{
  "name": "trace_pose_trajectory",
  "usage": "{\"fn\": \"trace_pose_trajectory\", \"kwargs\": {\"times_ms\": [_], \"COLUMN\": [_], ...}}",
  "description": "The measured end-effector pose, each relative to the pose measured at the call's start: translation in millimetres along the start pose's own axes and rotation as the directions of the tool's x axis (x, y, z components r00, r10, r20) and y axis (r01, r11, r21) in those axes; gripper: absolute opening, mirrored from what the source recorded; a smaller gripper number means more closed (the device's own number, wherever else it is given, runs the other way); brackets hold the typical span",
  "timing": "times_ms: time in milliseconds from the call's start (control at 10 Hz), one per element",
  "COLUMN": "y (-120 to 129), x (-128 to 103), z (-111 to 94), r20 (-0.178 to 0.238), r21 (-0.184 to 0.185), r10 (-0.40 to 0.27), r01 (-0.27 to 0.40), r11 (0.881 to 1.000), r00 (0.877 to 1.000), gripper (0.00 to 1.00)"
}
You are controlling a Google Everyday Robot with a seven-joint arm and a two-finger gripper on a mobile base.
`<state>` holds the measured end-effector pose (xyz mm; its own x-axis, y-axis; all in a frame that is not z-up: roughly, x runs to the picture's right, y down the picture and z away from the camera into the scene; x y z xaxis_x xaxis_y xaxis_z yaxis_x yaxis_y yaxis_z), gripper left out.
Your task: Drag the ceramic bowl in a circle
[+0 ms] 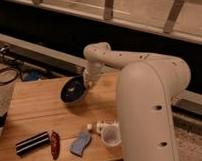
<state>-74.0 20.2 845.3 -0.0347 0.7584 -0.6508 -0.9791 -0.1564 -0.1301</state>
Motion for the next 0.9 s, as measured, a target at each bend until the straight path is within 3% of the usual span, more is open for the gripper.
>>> {"fn": "trace_pose_trajectory", "kwargs": {"times_ms": [200, 500, 900], "y": [17, 17, 35], "x": [0, 7, 21], "z": [2, -2, 0], "r20": [-0.002, 0.003, -0.001], "r21": [0.007, 0.027, 0.04], "r10": [-0.017, -0.033, -0.066], "r01": [0.017, 0.032, 0.066], "r11": [1.0, 0.999, 0.997], "r00": [1.0, 0.999, 0.998], "gripper": [0.02, 0.02, 0.02]}}
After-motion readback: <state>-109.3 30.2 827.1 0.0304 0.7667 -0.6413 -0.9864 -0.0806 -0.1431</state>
